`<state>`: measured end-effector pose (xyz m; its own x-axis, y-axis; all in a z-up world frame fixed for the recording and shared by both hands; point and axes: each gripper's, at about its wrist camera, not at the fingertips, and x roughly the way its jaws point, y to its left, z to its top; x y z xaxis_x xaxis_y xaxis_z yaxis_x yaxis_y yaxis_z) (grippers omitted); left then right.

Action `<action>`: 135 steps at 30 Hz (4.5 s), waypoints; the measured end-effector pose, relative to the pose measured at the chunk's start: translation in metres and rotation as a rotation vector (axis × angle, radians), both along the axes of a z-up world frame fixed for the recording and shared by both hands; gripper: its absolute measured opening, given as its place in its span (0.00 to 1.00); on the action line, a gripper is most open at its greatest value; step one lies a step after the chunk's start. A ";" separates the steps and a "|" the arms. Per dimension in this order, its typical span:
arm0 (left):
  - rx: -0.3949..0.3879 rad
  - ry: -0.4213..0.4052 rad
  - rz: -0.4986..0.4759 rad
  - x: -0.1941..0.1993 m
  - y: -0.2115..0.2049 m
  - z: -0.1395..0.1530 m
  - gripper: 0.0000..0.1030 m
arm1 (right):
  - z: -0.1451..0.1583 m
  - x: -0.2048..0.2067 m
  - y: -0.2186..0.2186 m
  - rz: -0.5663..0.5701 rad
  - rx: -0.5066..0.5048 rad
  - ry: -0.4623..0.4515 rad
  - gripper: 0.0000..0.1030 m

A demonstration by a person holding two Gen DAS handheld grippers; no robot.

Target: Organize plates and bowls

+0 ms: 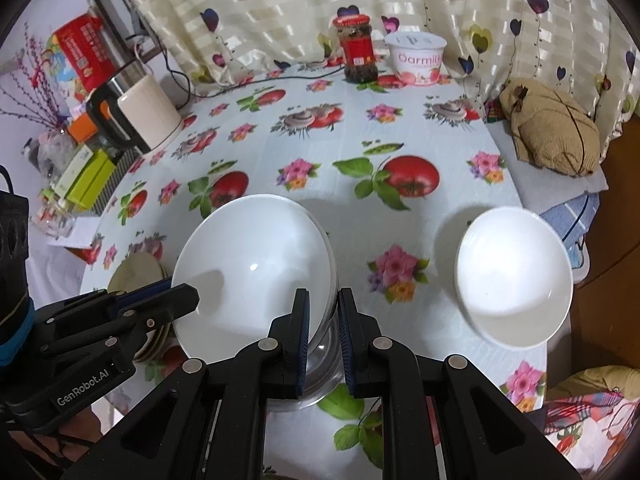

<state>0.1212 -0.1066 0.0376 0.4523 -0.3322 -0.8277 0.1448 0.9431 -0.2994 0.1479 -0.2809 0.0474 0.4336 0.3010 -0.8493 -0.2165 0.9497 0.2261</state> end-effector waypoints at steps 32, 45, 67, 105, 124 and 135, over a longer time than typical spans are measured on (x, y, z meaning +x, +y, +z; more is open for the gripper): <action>0.023 0.077 0.003 -0.013 0.004 -0.027 0.16 | -0.032 -0.012 0.010 0.035 -0.022 0.083 0.16; 0.030 0.048 -0.017 -0.015 0.001 -0.023 0.16 | -0.034 -0.014 0.010 0.035 -0.026 0.088 0.16; 0.013 -0.045 0.012 -0.009 0.005 0.003 0.16 | -0.001 -0.017 -0.010 0.011 -0.010 -0.010 0.17; -0.004 -0.098 -0.147 0.017 -0.077 0.034 0.16 | 0.018 -0.019 -0.096 -0.172 -0.005 -0.095 0.47; -0.036 -0.053 -0.195 0.034 -0.114 0.019 0.16 | 0.009 -0.018 -0.138 -0.264 -0.019 -0.083 0.47; -0.029 -0.004 -0.219 0.051 -0.143 0.001 0.18 | -0.008 -0.009 -0.157 -0.293 0.008 -0.047 0.44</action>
